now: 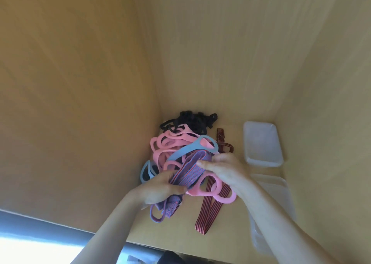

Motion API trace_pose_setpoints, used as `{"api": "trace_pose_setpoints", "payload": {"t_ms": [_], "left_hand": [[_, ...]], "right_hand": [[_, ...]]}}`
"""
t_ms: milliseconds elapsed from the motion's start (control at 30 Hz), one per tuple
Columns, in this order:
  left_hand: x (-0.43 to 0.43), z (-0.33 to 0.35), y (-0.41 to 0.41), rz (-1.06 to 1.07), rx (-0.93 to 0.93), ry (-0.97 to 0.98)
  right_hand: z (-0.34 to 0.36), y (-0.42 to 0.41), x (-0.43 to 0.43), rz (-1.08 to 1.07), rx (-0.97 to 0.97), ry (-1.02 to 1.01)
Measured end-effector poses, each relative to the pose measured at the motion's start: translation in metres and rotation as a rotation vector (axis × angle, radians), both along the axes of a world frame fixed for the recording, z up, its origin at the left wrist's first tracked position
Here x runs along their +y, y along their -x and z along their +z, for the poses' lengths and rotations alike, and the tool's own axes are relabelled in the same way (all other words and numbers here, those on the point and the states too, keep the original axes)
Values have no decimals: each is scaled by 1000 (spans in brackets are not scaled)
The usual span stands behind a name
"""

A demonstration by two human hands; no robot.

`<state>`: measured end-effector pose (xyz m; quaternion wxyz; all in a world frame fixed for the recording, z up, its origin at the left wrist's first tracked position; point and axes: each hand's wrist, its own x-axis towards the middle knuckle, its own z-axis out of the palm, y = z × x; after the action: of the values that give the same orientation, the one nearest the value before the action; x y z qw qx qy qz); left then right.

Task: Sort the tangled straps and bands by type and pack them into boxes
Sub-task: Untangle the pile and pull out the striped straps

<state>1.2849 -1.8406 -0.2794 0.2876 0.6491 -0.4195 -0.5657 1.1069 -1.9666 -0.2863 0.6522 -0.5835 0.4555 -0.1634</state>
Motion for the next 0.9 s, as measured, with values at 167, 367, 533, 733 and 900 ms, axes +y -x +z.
{"api": "trace_pose_setpoints", "payload": {"t_ms": [167, 367, 533, 733, 900], "left_hand": [[15, -14, -10, -99, -24, -190], [23, -21, -10, -112, -120, -336], [26, -42, -20, -378, -629, -344], [25, -58, -18, -456, -940, -284], [20, -69, -17, -463, -1129, -98]], "right_hand": [[-28, 2, 24, 42, 49, -144], [-44, -6, 42, 181, 358, 151], [-46, 0, 58, 460, 608, 479], [-51, -2, 72, 612, 660, 556], [-54, -2, 70, 552, 637, 604]]}}
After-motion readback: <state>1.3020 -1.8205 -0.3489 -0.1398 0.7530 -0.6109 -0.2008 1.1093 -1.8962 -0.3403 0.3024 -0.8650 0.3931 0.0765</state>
